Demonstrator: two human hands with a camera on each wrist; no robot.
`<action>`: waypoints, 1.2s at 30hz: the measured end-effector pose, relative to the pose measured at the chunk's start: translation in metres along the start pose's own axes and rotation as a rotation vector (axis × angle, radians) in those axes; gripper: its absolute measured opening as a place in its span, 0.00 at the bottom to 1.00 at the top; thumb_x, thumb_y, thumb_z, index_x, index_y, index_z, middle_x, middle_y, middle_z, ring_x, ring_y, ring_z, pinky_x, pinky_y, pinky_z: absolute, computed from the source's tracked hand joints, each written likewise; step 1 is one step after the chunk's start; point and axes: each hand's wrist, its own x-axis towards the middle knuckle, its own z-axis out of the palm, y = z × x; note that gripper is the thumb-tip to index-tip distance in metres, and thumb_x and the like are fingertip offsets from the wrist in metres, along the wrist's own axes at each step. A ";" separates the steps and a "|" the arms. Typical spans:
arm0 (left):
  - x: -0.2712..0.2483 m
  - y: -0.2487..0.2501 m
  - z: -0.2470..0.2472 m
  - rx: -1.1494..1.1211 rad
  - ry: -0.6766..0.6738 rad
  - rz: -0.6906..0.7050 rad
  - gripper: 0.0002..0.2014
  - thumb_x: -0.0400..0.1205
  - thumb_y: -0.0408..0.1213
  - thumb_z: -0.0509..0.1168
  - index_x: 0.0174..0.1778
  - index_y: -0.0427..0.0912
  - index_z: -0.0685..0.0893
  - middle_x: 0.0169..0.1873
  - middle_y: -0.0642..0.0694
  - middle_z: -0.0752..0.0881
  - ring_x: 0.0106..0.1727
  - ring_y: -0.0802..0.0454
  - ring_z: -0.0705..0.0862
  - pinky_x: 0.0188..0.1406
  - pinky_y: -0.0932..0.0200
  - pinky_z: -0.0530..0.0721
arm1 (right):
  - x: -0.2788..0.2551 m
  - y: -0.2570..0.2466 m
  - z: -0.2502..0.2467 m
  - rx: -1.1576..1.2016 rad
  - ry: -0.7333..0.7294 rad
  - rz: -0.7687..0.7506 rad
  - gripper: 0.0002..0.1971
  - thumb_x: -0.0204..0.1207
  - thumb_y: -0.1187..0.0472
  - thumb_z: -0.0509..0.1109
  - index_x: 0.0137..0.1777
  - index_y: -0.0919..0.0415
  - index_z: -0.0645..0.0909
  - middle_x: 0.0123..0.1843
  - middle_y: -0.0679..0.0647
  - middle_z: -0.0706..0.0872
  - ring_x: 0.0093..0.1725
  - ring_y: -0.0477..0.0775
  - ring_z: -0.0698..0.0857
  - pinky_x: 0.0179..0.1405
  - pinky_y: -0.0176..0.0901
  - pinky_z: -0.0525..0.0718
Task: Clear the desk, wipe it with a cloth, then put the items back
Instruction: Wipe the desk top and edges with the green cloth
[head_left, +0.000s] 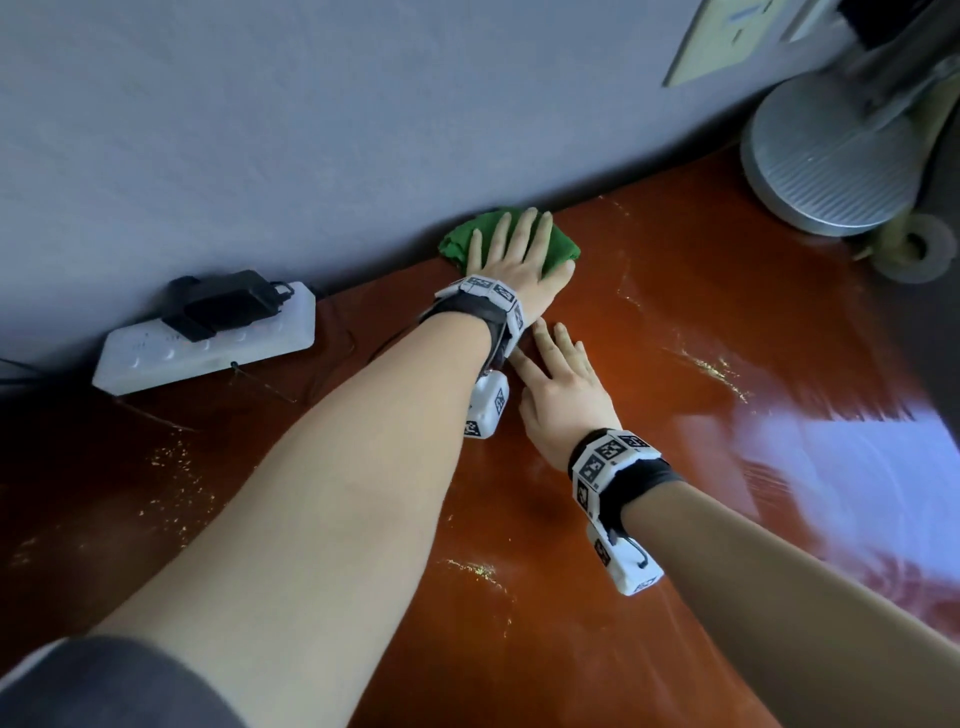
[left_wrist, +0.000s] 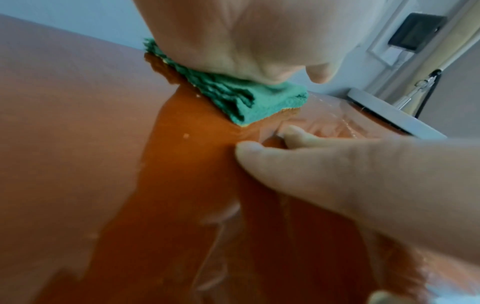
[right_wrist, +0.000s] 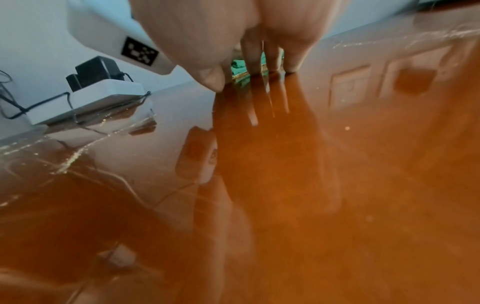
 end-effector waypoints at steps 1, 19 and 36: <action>-0.001 -0.006 0.000 -0.004 0.004 0.012 0.32 0.88 0.59 0.42 0.88 0.55 0.45 0.87 0.55 0.45 0.87 0.52 0.42 0.85 0.43 0.37 | -0.001 0.000 0.000 -0.005 -0.007 0.000 0.31 0.84 0.60 0.56 0.87 0.49 0.55 0.89 0.59 0.44 0.87 0.62 0.42 0.86 0.53 0.39; -0.019 -0.041 -0.006 0.094 -0.078 -0.062 0.34 0.89 0.57 0.43 0.87 0.51 0.38 0.87 0.52 0.40 0.87 0.47 0.38 0.84 0.39 0.36 | 0.039 0.077 -0.107 0.122 0.213 0.233 0.28 0.78 0.66 0.60 0.80 0.59 0.71 0.84 0.56 0.66 0.84 0.55 0.63 0.82 0.45 0.59; 0.072 0.093 -0.004 0.105 0.036 0.142 0.33 0.88 0.53 0.51 0.88 0.49 0.48 0.86 0.47 0.52 0.85 0.45 0.53 0.83 0.38 0.45 | 0.055 0.140 -0.130 -0.244 -0.098 0.429 0.33 0.79 0.55 0.60 0.82 0.69 0.61 0.86 0.64 0.57 0.83 0.68 0.62 0.74 0.59 0.72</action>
